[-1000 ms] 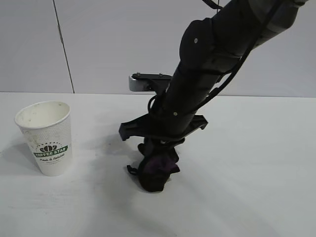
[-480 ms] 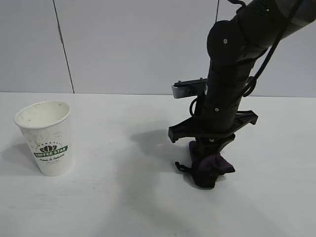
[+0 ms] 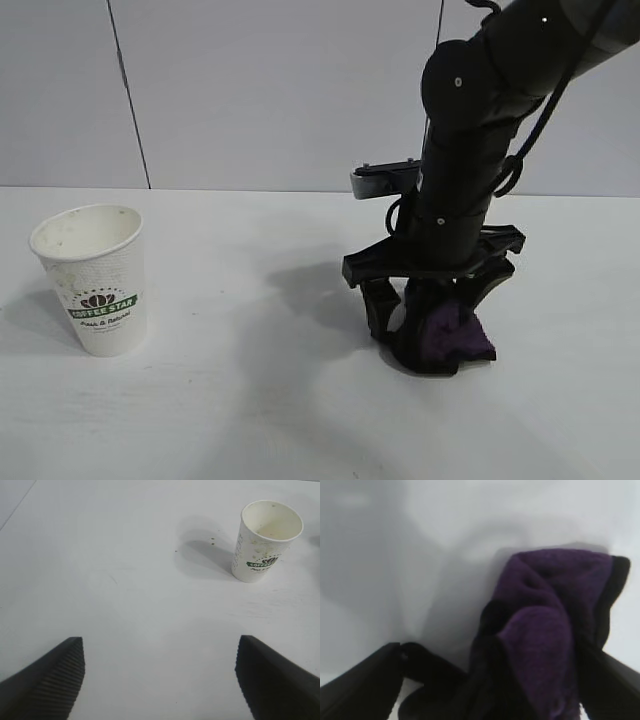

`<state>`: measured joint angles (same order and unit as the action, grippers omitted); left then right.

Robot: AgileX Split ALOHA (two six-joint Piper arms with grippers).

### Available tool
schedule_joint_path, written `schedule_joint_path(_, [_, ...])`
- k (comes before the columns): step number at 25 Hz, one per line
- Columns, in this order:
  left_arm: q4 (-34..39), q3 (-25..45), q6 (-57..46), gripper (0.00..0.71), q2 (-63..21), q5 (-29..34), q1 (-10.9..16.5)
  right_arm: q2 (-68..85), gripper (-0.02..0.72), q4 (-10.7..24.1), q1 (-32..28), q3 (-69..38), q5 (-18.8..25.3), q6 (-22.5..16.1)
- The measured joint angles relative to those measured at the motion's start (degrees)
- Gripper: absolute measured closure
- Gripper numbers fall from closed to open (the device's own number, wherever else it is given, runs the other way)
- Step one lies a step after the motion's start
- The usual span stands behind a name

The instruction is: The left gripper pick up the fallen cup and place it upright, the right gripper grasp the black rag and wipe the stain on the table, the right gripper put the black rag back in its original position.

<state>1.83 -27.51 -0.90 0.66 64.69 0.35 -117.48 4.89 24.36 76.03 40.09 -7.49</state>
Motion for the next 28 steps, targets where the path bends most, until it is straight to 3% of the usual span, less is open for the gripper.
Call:
schedule_joint_path(10, [0.0,0.0,0.1,0.116,0.0,0.0,0.0,16.9,0.073,1.2,-9.3,0.0,2.8,-0.9])
schedule_joint_path(16, [0.0,0.0,0.1,0.116,0.0,0.0,0.0,24.8,0.102,11.7,-22.4,-0.2,10.6,-3.0])
schedule_joint_path(19, [0.0,0.0,0.1,0.116,0.0,0.0,0.0,29.3,0.104,15.2,-30.4,-0.4,13.0,-3.9])
schedule_joint_path(24, [0.0,0.0,0.1,0.116,0.0,0.0,0.0,40.5,0.105,15.7,-41.6,-0.4,15.6,-5.3])
schedule_joint_path(28, [0.0,0.0,0.1,0.116,0.0,0.0,0.0,53.0,0.105,13.6,-43.7,-0.4,19.0,-5.1])
